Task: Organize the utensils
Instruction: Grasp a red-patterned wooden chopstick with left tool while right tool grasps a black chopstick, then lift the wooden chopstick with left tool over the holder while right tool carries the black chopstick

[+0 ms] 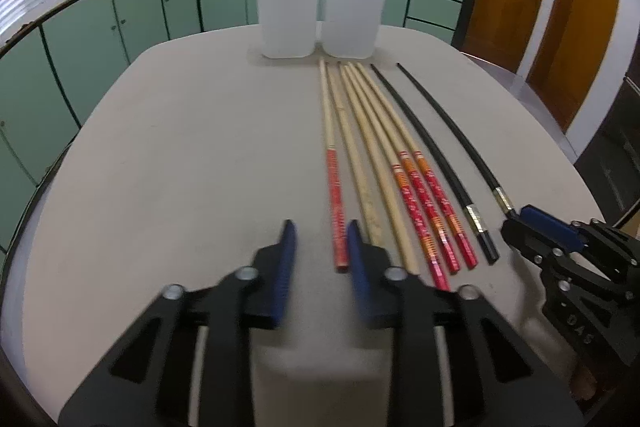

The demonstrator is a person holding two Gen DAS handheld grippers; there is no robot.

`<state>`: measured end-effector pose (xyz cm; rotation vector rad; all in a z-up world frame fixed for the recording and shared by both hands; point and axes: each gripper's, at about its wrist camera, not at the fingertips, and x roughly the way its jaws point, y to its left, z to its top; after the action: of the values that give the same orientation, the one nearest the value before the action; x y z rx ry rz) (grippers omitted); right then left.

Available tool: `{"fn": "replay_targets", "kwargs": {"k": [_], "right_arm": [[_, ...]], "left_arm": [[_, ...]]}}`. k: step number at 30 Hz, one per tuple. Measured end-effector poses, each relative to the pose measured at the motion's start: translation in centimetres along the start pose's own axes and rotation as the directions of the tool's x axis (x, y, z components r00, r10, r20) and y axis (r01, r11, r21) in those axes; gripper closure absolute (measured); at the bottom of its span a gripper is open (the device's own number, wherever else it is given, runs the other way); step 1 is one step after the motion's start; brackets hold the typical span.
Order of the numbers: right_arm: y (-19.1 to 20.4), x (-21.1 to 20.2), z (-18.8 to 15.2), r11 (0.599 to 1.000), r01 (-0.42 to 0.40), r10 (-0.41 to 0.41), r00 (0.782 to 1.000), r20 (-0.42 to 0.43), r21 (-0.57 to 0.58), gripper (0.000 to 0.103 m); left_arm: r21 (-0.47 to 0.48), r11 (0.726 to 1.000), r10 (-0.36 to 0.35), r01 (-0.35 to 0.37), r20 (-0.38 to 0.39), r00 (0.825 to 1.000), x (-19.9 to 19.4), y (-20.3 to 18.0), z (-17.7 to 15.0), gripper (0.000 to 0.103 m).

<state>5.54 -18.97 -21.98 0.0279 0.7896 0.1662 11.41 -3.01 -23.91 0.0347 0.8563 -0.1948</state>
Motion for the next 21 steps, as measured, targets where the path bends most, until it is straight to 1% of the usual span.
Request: {"fn": "replay_targets", "kwargs": {"k": [1,2,4,8,10,14,17,19,21], "right_arm": [[0.0,0.1,0.0,1.0,0.002,-0.002,1.0,-0.001,-0.004,0.095],[0.0,0.1,0.1,1.0,0.004,-0.004,1.0,-0.002,-0.005,0.095],[-0.1,0.1,0.1,1.0,0.002,-0.002,1.0,-0.004,-0.006,0.095],[-0.4,-0.2,0.4,1.0,-0.009,0.009,1.0,-0.011,0.001,0.096],[-0.6,-0.6,0.5,1.0,-0.015,0.015,1.0,-0.006,0.003,0.096],[-0.8,-2.1,1.4,1.0,-0.021,0.022,0.999,0.025,-0.012,0.097],[-1.1,-4.0,2.8,0.999,-0.027,0.029,0.997,0.073,-0.021,0.097],[-1.3,-5.1,3.8,0.999,-0.033,0.035,0.994,0.104,-0.021,0.097],[-1.6,-6.1,4.9,0.999,-0.049,0.05,0.99,0.132,-0.012,0.097]], "left_arm": [[0.002,1.0,-0.012,0.012,-0.002,1.0,0.1,-0.1,0.0,0.093],[0.003,1.0,-0.018,0.018,-0.003,1.0,0.1,-0.3,0.0,0.097],[0.004,1.0,-0.016,0.016,-0.002,1.0,0.1,-0.4,0.0,0.097],[-0.013,0.999,-0.043,0.042,-0.01,0.999,-0.3,-0.1,0.2,0.098],[-0.007,0.999,-0.045,0.045,0.001,0.999,-0.9,-0.1,0.3,0.098],[0.035,0.999,-0.034,0.032,0.048,0.998,-3.1,-0.4,1.2,0.098],[0.054,0.998,-0.034,0.029,0.098,0.995,-5.2,-0.3,2.4,0.098],[0.059,0.998,-0.036,0.028,0.138,0.99,-6.7,-0.1,3.3,0.098],[0.061,0.998,-0.045,0.034,0.187,0.981,-8.5,0.0,4.5,0.098]]}}
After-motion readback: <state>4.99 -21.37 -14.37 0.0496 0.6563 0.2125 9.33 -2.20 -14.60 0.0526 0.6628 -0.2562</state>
